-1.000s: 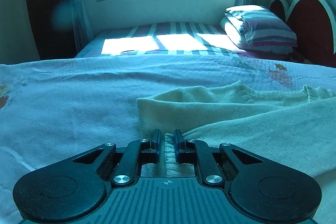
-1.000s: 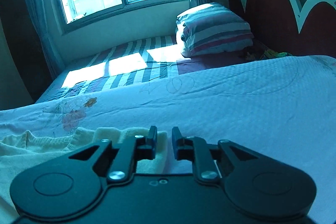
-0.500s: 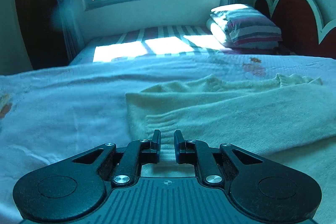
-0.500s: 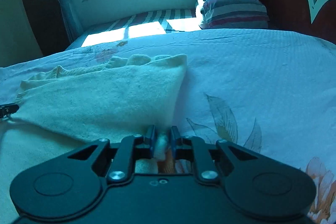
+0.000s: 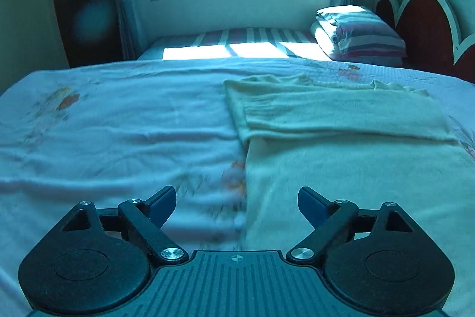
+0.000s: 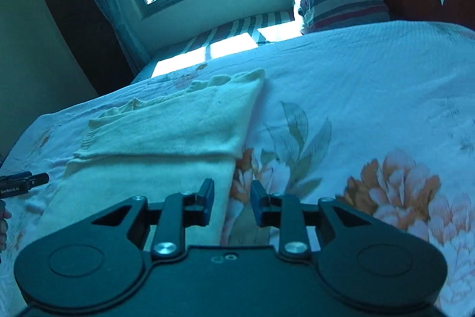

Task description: Fold small clothes

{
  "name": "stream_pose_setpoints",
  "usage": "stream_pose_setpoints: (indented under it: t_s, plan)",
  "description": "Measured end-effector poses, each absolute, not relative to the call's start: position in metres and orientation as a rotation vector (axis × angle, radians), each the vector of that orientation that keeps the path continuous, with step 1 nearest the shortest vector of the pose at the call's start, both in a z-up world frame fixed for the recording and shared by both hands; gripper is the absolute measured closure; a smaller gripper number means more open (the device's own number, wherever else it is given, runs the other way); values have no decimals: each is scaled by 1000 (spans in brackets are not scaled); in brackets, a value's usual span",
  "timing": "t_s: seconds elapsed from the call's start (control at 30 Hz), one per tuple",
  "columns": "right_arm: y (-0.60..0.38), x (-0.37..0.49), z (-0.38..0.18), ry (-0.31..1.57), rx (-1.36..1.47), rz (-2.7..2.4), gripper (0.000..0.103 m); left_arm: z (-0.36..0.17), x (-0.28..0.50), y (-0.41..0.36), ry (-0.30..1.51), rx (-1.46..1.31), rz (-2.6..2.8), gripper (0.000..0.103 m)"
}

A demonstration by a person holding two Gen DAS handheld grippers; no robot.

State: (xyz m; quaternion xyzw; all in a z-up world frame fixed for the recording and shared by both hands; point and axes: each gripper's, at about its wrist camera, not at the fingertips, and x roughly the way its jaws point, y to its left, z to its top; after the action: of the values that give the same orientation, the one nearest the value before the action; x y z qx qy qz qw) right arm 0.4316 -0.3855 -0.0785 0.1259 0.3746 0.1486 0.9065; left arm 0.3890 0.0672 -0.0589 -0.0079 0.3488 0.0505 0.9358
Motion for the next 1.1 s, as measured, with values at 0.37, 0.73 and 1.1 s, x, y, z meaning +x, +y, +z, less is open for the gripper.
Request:
stream_pose_setpoints:
  t_s: [0.37,0.73,1.1]
  plan:
    - [-414,239,-114,915,579,341,59,-100,226,129,879,-434,-134,48]
    - [-399,179,-135,924,848,316,63,-146,161,147,893,-802,-355,63]
    - [-392,180,-151,936,897,341,83,-156,178,139,911,-819,-432,63]
